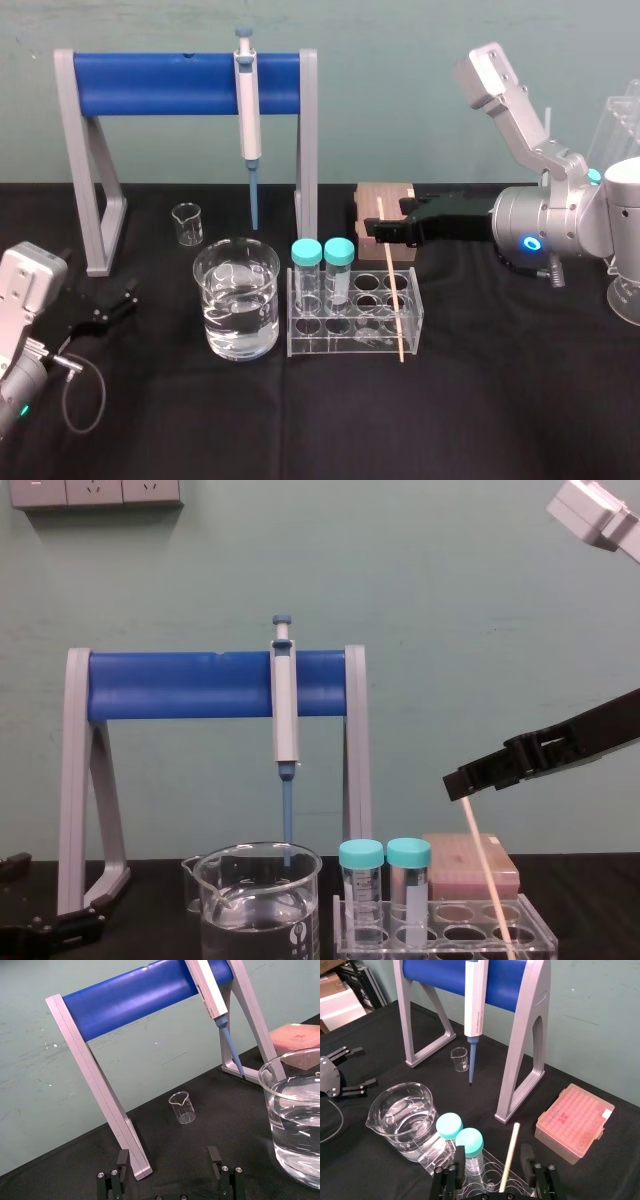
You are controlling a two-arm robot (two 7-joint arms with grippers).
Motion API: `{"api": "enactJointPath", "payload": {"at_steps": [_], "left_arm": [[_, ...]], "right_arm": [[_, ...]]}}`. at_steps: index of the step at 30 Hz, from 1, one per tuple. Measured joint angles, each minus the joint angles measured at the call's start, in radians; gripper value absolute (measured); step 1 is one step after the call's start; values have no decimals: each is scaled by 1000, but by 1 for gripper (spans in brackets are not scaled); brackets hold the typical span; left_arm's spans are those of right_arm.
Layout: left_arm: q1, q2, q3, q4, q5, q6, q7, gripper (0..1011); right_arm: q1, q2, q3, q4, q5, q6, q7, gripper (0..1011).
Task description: Hold the thermometer with one hand and immerse one end into the beaker, then reinsert it into the test tube rack.
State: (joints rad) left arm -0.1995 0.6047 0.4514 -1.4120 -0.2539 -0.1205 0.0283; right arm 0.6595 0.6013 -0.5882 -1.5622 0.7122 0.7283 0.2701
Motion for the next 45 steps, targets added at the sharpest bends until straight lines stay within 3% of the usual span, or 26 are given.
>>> {"api": "enactJointPath", "payload": {"at_steps": [1, 11, 20, 26, 32, 36, 45], "left_arm": [[0, 0, 0, 0, 0, 0, 0, 1004], [0, 0, 0, 0, 0, 0, 0, 1004], [0, 0, 0, 0, 0, 0, 0, 1004], [0, 0, 0, 0, 0, 0, 0, 1004], [0, 0, 0, 0, 0, 0, 0, 1004], [0, 0, 0, 0, 0, 0, 0, 1004], [0, 0, 0, 0, 0, 0, 0, 1004]], "right_arm": [[0, 0, 0, 0, 0, 0, 0, 747], [0, 0, 0, 0, 0, 0, 0, 1002], [0, 0, 0, 0, 0, 0, 0, 1003], [-23, -4, 17, -43, -40, -51, -23, 1003], [-66, -6, 57, -87, -90, -111, -100, 1003], [-110, -5, 80, -111, -156, -187, -185, 1003], [-246, -36, 131, -76, -295, -487, -334, 1003]]}}
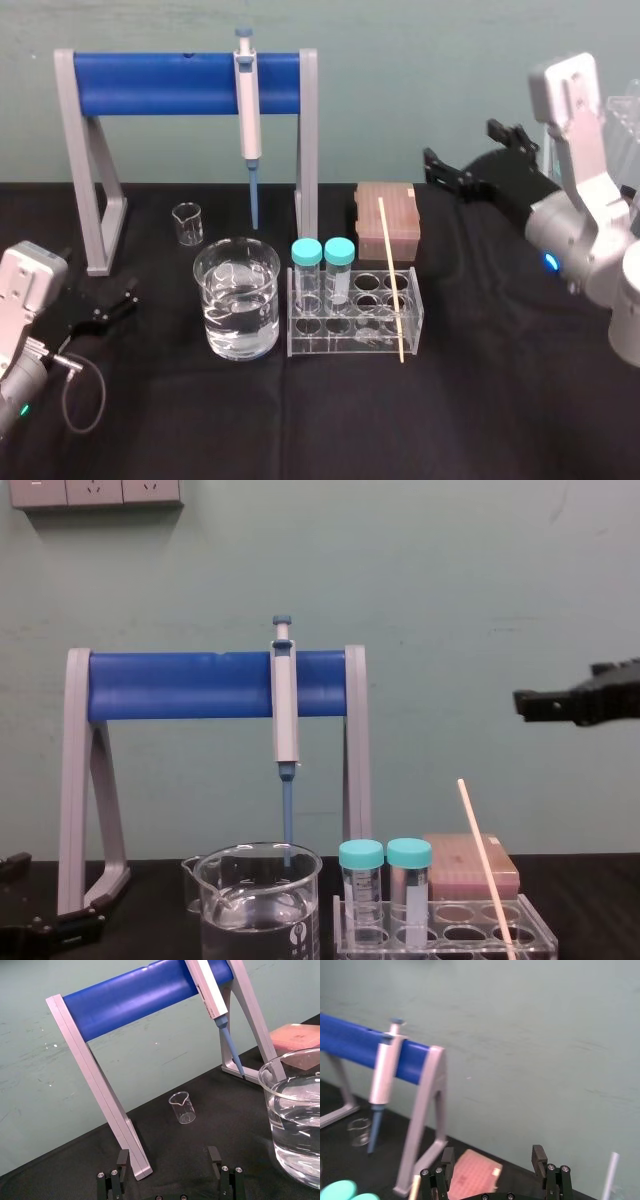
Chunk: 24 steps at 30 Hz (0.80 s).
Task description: Hold the thermometer with one hand and immerse one end into the beaker, then reinsert it into the test tube rack.
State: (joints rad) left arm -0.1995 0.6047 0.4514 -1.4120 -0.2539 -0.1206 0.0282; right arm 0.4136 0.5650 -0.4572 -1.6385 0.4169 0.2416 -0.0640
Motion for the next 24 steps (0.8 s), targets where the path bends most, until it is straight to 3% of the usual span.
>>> {"api": "enactJointPath", "payload": {"at_steps": [5, 11, 18, 24], "left_arm": [[0, 0, 0, 0, 0, 0, 0, 1004], [0, 0, 0, 0, 0, 0, 0, 1004], [0, 0, 0, 0, 0, 0, 0, 1004], [0, 0, 0, 0, 0, 0, 0, 1004]], "right_arm": [[-57, -36, 37, 48, -11, -91, -56, 1003], [-97, -71, 64, 131, -17, -156, -80, 1003], [-93, -93, 64, 219, -2, -175, -10, 1003], [-93, -92, 63, 215, -1, -173, -12, 1003]]}}
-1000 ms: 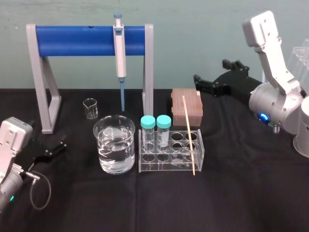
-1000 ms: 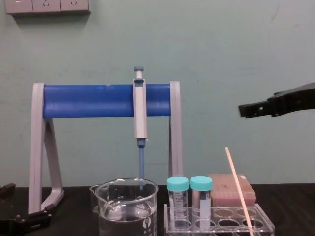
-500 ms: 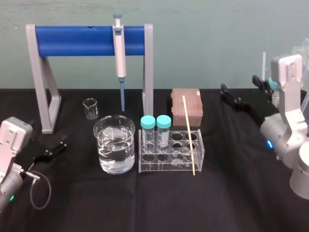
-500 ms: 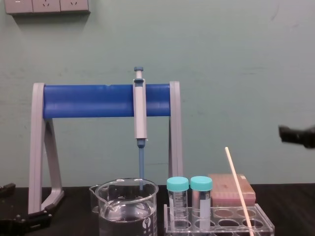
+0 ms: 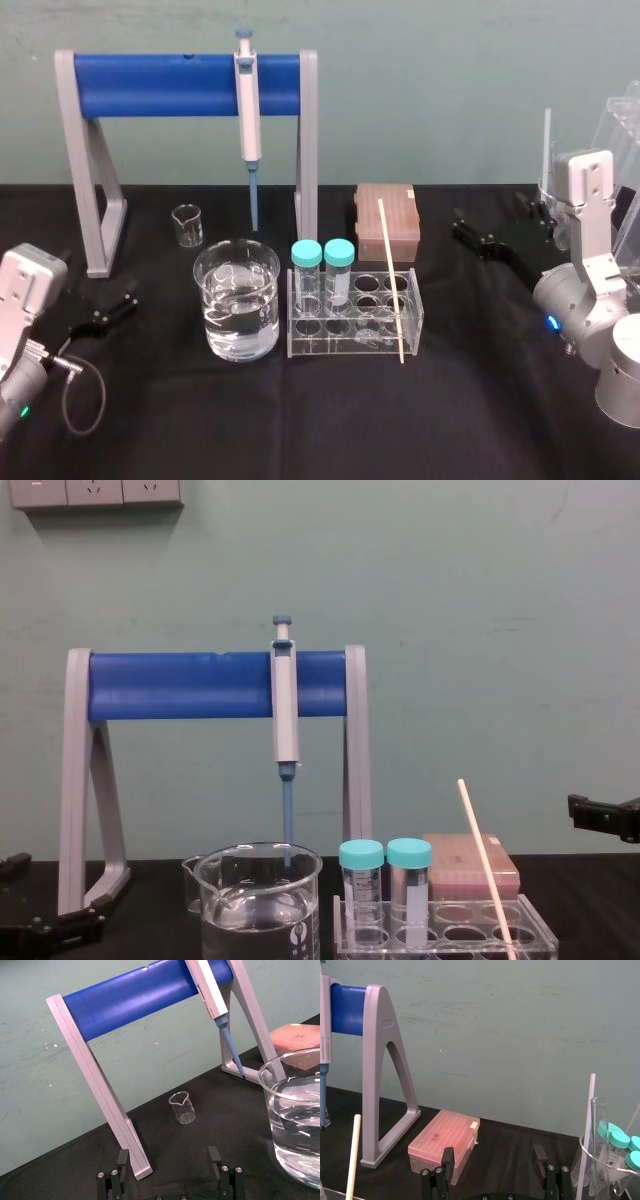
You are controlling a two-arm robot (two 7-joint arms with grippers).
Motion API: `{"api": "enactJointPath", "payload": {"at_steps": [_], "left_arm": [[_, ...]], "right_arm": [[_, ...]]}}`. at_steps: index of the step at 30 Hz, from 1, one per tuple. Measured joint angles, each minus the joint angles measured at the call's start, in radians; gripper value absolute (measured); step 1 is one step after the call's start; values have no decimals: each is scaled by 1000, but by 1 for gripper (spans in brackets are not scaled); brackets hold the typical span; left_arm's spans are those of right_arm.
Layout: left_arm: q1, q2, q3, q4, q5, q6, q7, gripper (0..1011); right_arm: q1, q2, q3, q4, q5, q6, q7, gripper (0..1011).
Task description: Hold the thermometer with one hand and immerse one end into the beaker, then reinsert it into the test tube rack.
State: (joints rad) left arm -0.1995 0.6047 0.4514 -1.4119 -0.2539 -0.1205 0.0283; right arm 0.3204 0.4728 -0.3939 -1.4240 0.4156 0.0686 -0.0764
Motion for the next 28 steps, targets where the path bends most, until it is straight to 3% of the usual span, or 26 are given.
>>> {"api": "enactJointPath", "payload": {"at_steps": [28], "left_arm": [[0, 0, 0, 0, 0, 0, 0, 1004]], "right_arm": [[-2, 4, -1, -13, -8, 0, -17, 1003]]}}
